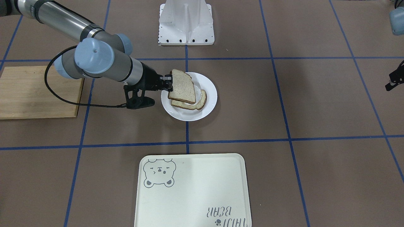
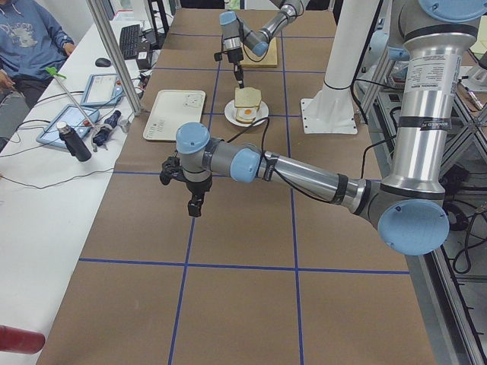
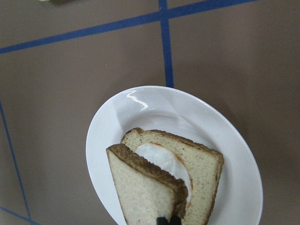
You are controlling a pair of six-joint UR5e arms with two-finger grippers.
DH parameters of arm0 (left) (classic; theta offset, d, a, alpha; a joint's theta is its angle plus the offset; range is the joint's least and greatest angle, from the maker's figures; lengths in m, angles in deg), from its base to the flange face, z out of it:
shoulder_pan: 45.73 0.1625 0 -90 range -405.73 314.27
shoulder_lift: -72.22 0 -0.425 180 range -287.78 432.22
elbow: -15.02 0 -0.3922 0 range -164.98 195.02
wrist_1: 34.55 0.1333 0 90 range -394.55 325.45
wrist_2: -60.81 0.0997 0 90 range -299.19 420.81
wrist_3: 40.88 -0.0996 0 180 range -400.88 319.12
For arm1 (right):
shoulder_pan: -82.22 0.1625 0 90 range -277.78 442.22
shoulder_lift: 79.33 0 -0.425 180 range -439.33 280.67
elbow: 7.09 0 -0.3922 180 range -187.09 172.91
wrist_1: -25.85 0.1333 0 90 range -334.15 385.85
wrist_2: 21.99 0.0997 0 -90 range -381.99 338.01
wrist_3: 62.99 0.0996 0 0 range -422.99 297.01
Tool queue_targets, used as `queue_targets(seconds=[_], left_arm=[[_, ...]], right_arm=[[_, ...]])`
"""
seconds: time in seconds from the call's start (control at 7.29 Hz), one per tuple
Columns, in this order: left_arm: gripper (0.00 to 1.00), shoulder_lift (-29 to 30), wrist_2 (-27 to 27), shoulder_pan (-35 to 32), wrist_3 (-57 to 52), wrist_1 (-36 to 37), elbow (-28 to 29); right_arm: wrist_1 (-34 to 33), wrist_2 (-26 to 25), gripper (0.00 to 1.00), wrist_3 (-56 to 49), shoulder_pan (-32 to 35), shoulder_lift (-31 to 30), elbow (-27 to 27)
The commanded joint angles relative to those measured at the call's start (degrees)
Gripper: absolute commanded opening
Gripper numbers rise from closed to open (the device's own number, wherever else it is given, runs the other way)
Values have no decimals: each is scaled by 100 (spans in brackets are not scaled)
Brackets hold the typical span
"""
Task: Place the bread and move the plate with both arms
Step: 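Lower the bread onto the egg toast and open the right gripper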
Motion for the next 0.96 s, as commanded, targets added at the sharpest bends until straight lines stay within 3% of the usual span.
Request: queue_targets(seconds=[0.0, 0.82], left_arm=[[98, -34, 0, 3, 0, -3, -28], [98, -42, 0, 3, 0, -3, -63]], right_arm=[[2, -449, 0, 275, -299, 37, 25], [19, -739, 0, 355, -317, 63, 184]])
